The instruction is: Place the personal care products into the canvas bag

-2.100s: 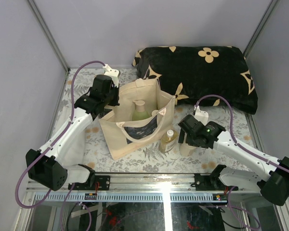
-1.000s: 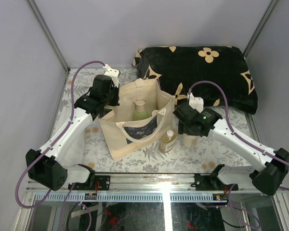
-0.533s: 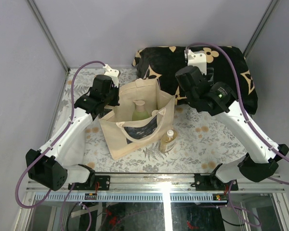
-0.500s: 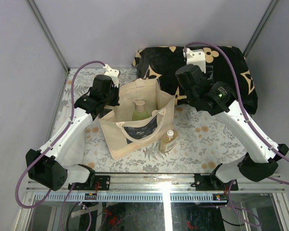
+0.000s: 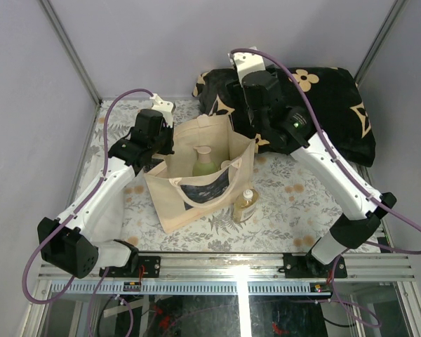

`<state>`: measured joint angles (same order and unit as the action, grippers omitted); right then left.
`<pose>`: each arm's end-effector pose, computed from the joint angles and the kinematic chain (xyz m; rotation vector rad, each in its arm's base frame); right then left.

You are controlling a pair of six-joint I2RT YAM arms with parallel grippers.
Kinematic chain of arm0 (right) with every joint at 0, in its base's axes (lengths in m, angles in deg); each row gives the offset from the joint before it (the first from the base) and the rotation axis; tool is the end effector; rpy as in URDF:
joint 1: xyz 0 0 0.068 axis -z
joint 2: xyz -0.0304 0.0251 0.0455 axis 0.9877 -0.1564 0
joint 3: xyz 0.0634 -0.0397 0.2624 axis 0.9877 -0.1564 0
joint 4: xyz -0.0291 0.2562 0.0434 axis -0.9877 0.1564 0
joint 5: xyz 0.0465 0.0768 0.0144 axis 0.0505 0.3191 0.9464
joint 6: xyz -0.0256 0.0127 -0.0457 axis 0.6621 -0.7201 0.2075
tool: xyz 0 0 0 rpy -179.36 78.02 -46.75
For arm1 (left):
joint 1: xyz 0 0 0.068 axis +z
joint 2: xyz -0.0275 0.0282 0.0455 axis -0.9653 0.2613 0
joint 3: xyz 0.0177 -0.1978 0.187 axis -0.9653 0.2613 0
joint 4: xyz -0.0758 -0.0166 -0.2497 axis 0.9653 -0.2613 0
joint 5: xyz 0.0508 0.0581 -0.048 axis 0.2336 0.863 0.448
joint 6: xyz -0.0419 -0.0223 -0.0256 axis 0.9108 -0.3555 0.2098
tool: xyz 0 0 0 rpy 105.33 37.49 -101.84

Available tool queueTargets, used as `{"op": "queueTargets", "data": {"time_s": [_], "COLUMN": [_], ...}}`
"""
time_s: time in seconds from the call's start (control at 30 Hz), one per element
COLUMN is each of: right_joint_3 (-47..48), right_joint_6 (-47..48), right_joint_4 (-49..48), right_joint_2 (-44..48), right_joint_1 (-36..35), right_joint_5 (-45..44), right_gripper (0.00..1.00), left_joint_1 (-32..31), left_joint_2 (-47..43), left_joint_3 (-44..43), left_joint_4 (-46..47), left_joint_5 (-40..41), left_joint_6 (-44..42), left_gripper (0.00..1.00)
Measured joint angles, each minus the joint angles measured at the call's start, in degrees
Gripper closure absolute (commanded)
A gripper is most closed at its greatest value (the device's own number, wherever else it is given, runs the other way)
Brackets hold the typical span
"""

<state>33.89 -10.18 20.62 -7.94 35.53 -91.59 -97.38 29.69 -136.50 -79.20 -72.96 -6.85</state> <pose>0.2479 0.2184 0.5017 -0.2556 1.7299 -0.1347 0.2679 -0.1086 0.3421 0.3133 2.1785 -0.1972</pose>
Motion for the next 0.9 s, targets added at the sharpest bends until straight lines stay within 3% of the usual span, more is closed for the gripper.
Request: {"op": "queueTargets", "data": {"time_s": [0.57, 0.9], "right_joint_3": [-0.02, -7.15], "right_joint_6": [5.14, 0.68], "right_joint_4": [-9.38, -11.32], "right_joint_2": [-0.52, 1.62], "right_joint_1": [-2.60, -4.66], "right_joint_5": [19.69, 31.04], "right_gripper": [1.00, 1.00], "left_joint_1": [0.00, 0.00], "left_joint_2": [0.02, 0.02], "left_joint_3": [-0.20, -0.26], "left_joint_4": [-0.04, -0.04], "left_joint_5": [0.02, 0.07], "left_joint_6": [0.02, 0.02], "left_gripper": [1.00, 1.00]}}
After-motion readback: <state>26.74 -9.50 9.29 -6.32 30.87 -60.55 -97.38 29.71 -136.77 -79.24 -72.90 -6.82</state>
